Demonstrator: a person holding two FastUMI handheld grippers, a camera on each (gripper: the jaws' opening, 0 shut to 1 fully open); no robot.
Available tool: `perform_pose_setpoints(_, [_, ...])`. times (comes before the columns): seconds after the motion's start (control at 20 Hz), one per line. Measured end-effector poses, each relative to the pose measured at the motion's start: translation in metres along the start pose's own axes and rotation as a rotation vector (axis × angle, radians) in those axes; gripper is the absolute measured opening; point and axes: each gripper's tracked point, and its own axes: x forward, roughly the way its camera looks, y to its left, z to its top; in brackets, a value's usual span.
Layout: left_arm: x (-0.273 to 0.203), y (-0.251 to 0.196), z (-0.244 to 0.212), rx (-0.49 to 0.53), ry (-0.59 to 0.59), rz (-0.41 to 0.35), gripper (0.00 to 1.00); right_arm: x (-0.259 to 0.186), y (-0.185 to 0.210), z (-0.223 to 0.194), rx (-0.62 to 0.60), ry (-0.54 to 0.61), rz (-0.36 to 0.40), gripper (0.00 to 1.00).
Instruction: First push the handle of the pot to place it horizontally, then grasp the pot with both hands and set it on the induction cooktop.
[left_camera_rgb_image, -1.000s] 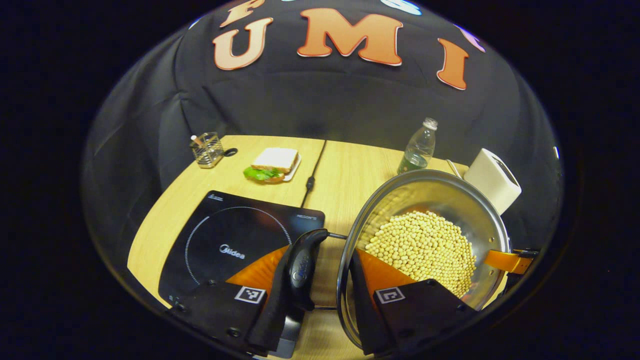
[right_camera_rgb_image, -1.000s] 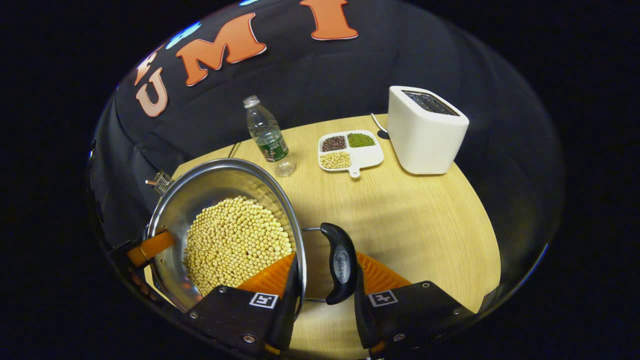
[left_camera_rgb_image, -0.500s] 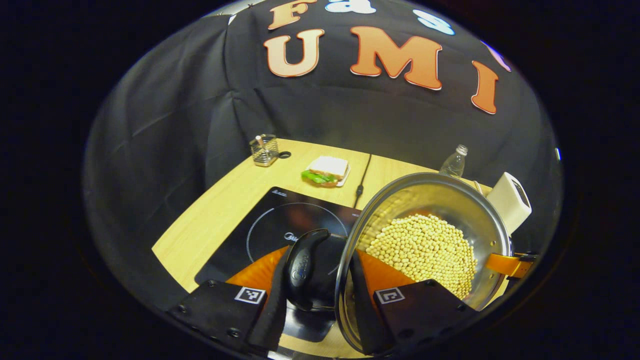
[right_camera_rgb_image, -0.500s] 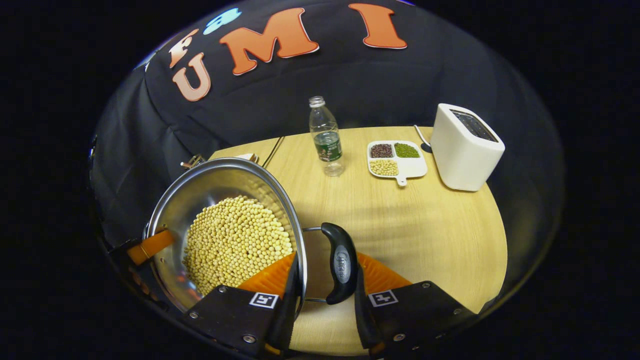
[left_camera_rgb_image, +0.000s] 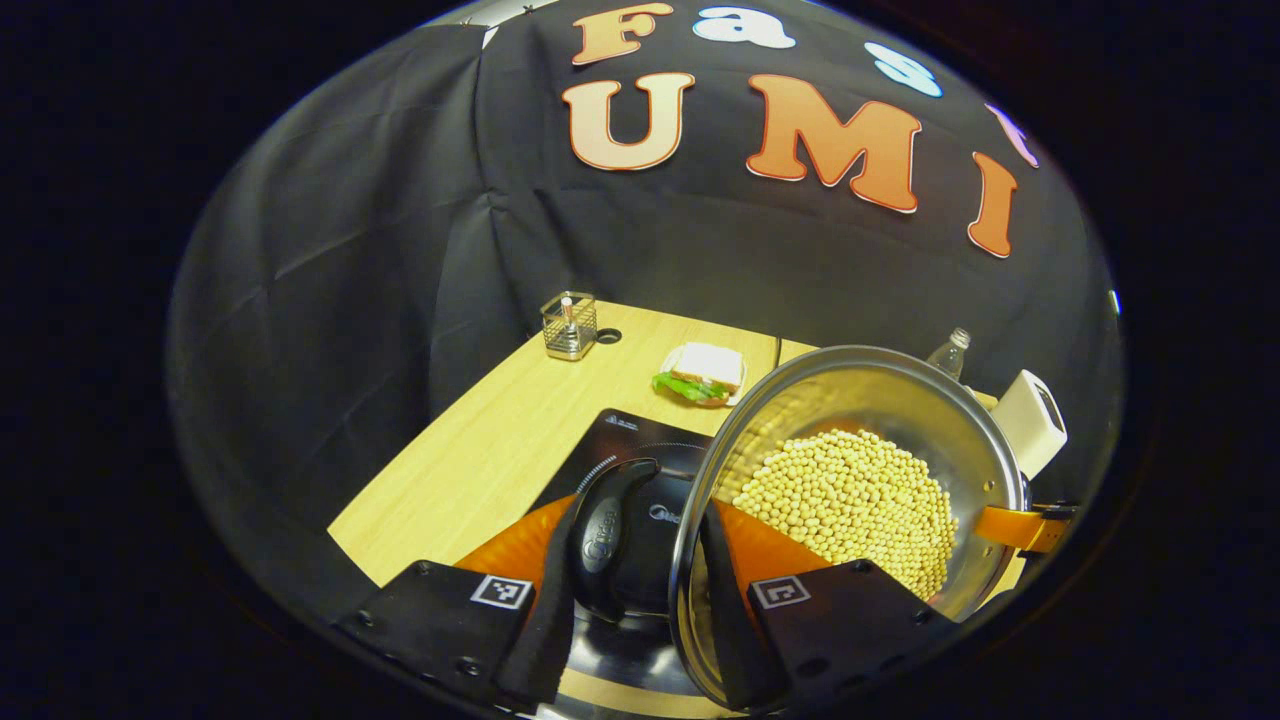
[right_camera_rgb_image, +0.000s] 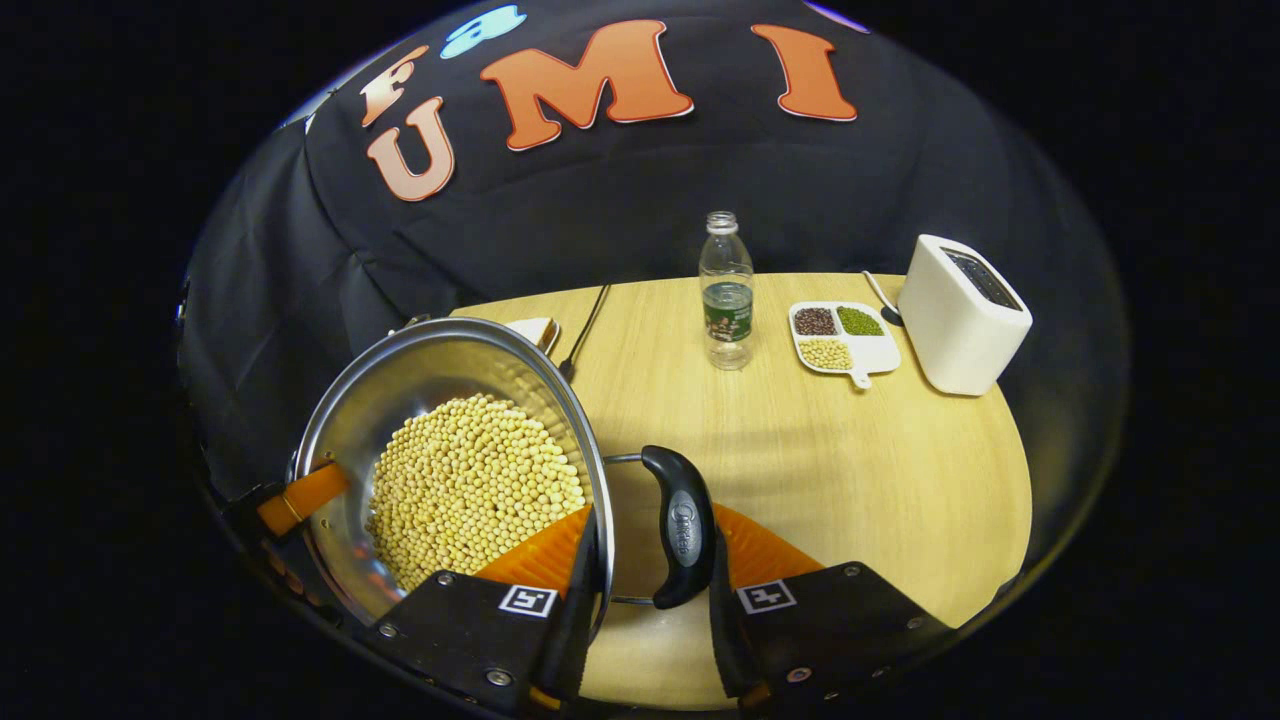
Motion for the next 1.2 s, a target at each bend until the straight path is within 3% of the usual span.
perform_pose_setpoints(0.4, [0.007, -0.004, 0.002, 0.016, -0.013, -0.057, 0.65, -0.003, -0.006, 0.004, 0.044, -0.018, -0.047, 0.51])
perform_pose_setpoints(0.65, [0.005, -0.004, 0.004, 0.037, 0.038, -0.088, 0.66, -0.006, -0.009, -0.002, 0.074, 0.018, -0.085, 0.51])
perform_pose_setpoints(1.2, [0.006, -0.005, 0.002, 0.035, 0.122, -0.069, 0.66, -0.013, -0.014, 0.004, 0.070, 0.121, -0.108, 0.51])
